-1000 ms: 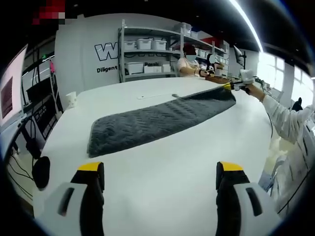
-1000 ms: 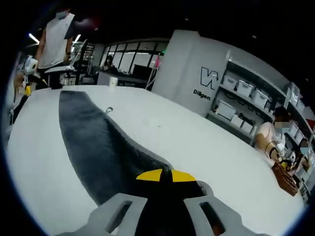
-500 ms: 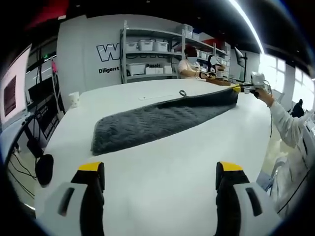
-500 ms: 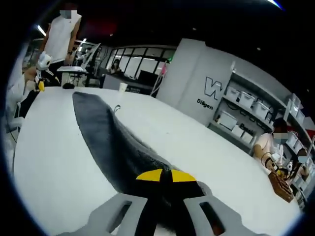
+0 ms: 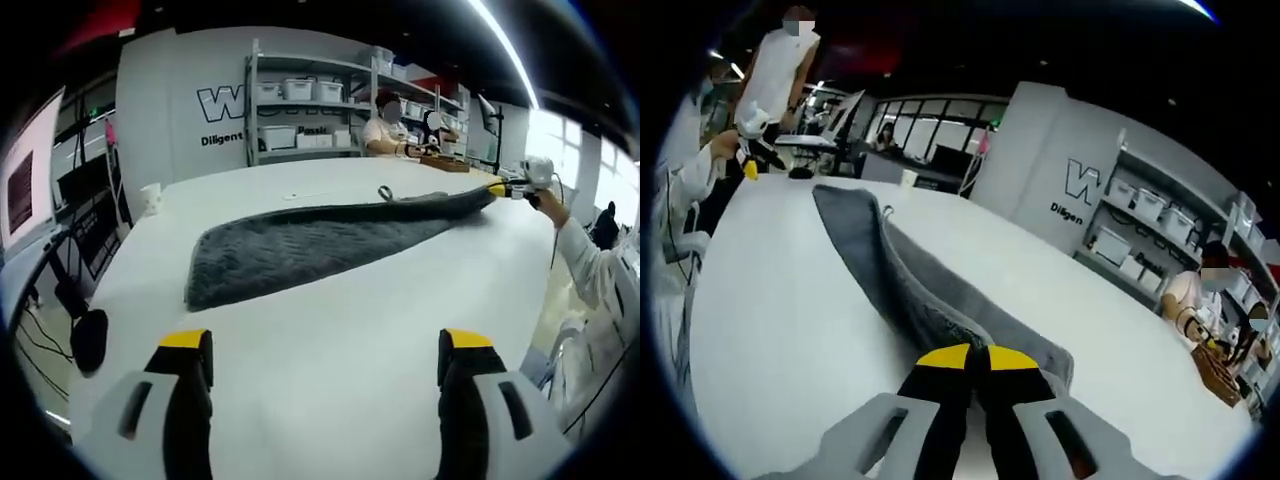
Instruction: Open the folded towel by lifting each exposed corner and separating the folded layers until the towel lies flat within the target outline without major curled edges
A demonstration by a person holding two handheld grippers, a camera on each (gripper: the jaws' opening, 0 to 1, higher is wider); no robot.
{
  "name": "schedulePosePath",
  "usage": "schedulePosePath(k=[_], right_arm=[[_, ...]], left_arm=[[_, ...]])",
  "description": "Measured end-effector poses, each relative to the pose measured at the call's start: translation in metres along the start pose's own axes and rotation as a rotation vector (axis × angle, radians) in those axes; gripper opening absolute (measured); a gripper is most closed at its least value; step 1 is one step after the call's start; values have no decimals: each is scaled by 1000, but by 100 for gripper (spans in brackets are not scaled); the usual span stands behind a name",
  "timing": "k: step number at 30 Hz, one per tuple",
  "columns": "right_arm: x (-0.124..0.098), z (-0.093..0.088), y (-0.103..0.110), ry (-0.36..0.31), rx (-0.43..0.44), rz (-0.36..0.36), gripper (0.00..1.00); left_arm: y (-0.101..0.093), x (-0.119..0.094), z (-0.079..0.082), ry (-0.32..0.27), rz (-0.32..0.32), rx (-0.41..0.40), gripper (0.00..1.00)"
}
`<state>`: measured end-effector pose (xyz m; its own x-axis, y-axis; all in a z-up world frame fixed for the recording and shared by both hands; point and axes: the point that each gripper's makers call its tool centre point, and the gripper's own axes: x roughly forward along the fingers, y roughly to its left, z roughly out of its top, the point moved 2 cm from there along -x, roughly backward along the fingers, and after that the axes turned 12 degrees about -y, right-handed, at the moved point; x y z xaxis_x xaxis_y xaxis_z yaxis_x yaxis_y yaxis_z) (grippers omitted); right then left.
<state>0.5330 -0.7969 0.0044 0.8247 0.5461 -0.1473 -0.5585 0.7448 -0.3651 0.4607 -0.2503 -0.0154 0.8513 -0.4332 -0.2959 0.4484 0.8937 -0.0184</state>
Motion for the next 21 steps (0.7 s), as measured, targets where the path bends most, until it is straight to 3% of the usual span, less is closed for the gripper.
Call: schedulePosePath(k=[10, 21], right_arm=[[-11, -17, 18, 22, 37, 13, 0], [-19, -47, 41, 121, 55, 67, 0]], left_arm=[[-4, 6, 0, 0, -14, -1, 91], [-1, 5, -3, 1, -7, -8, 90]])
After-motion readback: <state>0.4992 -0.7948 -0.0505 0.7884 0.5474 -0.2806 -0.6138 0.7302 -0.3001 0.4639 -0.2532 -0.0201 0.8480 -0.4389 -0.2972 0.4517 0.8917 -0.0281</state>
